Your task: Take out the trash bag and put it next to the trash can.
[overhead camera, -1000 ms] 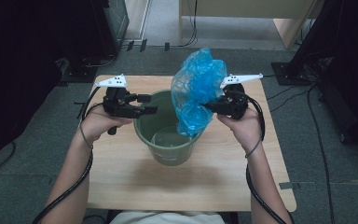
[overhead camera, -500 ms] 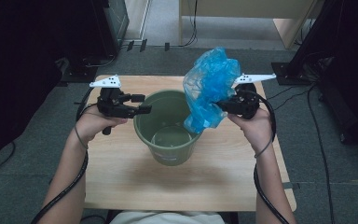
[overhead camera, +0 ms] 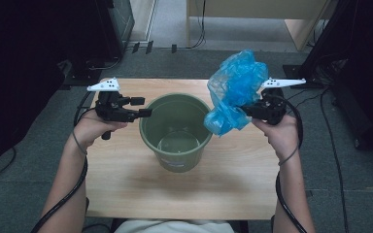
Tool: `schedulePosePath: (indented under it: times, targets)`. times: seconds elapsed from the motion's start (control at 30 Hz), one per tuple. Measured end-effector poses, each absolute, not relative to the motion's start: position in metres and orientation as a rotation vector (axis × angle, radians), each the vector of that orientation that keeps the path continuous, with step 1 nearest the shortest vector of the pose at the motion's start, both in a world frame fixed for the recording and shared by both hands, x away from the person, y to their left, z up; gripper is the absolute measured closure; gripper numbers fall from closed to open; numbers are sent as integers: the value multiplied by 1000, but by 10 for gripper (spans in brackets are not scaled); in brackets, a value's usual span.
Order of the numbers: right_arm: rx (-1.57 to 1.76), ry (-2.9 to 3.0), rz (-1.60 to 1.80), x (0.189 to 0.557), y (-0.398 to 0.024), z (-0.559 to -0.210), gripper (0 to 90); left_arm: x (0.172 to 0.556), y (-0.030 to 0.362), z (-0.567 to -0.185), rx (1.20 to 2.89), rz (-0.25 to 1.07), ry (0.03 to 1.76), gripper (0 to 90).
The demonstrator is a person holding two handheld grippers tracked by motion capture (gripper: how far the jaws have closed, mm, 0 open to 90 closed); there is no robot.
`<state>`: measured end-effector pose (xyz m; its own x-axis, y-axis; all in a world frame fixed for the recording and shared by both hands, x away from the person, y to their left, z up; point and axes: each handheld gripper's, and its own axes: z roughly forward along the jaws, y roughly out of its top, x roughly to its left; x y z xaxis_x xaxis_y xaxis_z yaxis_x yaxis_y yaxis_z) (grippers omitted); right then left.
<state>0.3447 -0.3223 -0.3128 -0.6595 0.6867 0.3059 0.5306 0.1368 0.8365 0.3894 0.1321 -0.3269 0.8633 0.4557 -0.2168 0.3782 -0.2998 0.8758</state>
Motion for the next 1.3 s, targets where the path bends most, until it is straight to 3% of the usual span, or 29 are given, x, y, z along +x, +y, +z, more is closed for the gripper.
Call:
schedulePosePath:
  times: [0.5,1.3]
  targets:
    - [1282,2211,1425,344,-350,-334,822,394,147,-340,1927,111,625,356]
    - [1285,2252,1292,362,-345,-386,811,410,176,-373,1913,118,691,351]
